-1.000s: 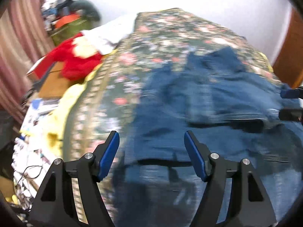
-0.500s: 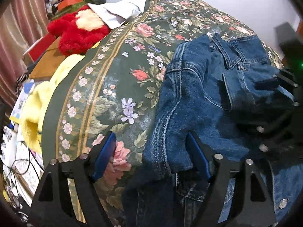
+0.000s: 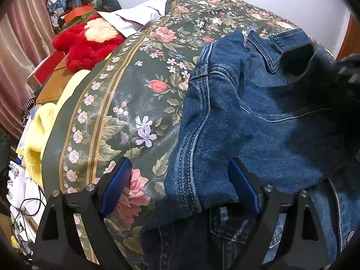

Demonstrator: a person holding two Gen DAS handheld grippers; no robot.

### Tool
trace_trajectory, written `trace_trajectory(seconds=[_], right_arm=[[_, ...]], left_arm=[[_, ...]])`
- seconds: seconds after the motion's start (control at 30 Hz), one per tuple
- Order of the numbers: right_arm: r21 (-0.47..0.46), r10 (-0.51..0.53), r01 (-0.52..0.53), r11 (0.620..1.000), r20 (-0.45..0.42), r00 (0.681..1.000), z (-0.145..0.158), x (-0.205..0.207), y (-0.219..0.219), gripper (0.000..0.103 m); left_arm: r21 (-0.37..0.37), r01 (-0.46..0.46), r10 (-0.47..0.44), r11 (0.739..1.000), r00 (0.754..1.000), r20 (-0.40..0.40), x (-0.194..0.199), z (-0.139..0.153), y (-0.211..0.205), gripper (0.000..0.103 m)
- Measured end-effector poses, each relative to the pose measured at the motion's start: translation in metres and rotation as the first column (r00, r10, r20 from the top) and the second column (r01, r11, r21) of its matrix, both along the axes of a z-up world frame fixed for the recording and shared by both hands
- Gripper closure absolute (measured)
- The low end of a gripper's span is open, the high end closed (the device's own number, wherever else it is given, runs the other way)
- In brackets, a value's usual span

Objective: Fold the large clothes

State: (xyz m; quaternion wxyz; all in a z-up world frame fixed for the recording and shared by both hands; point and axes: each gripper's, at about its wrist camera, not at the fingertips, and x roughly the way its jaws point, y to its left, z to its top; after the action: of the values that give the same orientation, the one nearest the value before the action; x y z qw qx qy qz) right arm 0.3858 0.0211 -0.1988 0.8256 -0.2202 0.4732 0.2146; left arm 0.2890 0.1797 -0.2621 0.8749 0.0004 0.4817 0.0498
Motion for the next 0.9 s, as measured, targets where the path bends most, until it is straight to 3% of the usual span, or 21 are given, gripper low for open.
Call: trace_trajectory(seconds=[0.3, 0.47, 0.67, 0.9], right_arm=[[0.17, -0.206, 0.198, 0.965, 0.033, 0.978, 0.063, -0.01, -0.114, 0.085], [0.231, -0.285, 0.281, 0.932, -0.014, 0.958, 0.065, -0.025, -0.18, 0.085], [0.277, -0.327, 0.344, 0.897, -0.107, 0.939, 0.043, -0.048, -0.237, 0.084], [0.197, -0.427, 0.426, 0.883, -0.039, 0.903, 0.043, -0.071, -0.29, 0.084]], left_arm=[[0.002, -0.027, 0.027, 1.0, 0.999, -0.035, 0.007, 0.0, -0.001, 0.013], [0.011, -0.045, 0.045, 0.999, 0.998, -0.053, 0.01, -0.001, -0.002, 0.012], [0.027, -0.072, 0.074, 0.997, 0.994, -0.08, 0.016, -0.003, -0.004, 0.01], [0.083, -0.077, 0.088, 0.994, 0.987, -0.131, 0.022, -0.002, -0.011, 0.011]])
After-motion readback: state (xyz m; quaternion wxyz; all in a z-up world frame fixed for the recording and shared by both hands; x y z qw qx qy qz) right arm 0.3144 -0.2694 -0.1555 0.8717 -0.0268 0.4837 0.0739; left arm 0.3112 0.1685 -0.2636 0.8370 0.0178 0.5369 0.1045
